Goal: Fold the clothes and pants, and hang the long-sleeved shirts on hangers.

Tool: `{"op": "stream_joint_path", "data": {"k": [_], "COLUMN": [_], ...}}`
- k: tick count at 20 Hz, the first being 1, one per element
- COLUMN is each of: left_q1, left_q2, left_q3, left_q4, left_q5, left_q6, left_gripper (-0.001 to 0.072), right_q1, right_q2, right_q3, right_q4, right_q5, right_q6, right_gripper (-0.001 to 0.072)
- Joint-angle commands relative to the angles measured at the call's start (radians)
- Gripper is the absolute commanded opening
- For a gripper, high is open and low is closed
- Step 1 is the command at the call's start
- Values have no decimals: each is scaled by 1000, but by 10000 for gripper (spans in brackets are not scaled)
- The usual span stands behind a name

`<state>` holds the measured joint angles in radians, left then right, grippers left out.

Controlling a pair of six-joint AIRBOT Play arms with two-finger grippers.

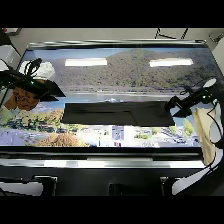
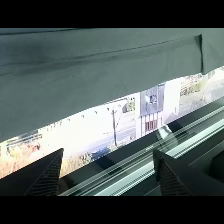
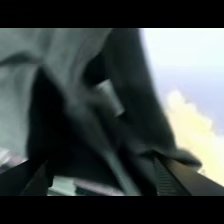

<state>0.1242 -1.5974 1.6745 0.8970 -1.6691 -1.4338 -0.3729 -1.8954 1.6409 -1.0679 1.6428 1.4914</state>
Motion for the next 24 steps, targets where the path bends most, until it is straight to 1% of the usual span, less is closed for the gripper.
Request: {"op": "stream_joint_path", "data": {"k": [1,3,4,7,9,11,19,22,24], "left_q1": [1,1,1,1,1,1,1,1,1], "left_q2": [0,0,0,0,0,0,0,0,0], "left_q3": [1,1,1,1,1,1,1,1,1], "left_q4": [0,0,0,0,0,0,0,0,0], "left_q5": [-4,-4,-3,-3,-3,-3,-3,-3,-3], "left_q6": [20,20,20,20,20,20,21,21,21], "left_gripper": [628,627,628,628,628,628,628,627,628], "right_q1": [-85,-135,-137,-72,-18,20,75,77,77], "right_q2": [36,42,42,42,42,42,42,33,24], "right_q3": [14,13,11,-5,-6,-6,-20,-27,-27], "right_q4": [143,249,248,131,26,-47,-134,-212,-228], "right_q5": [50,71,78,54,11,-16,-27,-71,-92], "right_q6": [-37,-37,-38,-63,-63,-49,8,24,37], "right_gripper": [707,709,710,710,710,710,715,715,712]}}
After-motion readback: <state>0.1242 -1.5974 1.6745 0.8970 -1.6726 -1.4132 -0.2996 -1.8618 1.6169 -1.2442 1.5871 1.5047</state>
